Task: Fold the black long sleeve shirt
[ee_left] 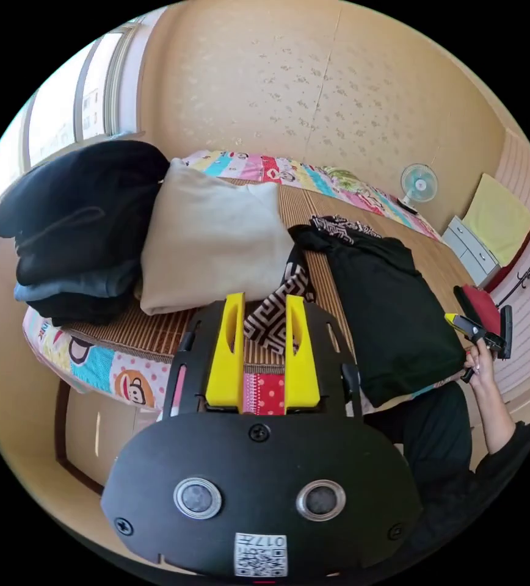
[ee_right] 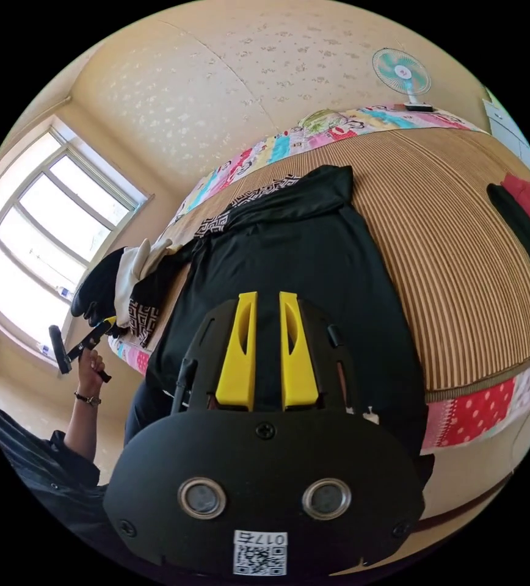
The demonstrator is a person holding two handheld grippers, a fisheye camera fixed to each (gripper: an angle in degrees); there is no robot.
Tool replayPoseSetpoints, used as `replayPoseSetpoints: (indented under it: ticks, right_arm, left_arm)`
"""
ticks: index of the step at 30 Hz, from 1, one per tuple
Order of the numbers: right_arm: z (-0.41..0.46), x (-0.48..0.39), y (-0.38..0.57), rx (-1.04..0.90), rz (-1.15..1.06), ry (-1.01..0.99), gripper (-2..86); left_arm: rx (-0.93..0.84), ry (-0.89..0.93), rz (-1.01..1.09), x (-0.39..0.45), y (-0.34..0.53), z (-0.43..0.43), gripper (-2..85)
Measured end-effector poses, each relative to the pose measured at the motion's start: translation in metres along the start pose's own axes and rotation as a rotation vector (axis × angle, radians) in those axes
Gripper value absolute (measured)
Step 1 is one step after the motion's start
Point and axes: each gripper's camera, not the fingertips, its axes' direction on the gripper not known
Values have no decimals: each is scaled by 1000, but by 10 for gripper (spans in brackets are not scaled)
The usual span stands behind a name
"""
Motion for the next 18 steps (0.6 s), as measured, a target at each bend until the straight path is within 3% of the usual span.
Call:
replayPoseSetpoints:
  ticks: [5,7,10,15,18]
  right_arm:
    - [20,-47,29,-38,-28,-52,69]
    - [23,-68,33,-47,-75,-44,70]
    - [27,-104,40,-39,-225,-13,74]
    - [47,-152,44,-71,-422,-23,90]
    - [58,-185,34,-48,-541,-91,117]
  left_arm:
    - [-149,48,21,-1,-30,55,70]
    - [-172,41,102,5,-48,68,15]
    - [-207,107,84,2,-67,68,3]
    - [-54,373,52,18,-101,6,-2]
    - [12,422,39,43,-135,-29,-2]
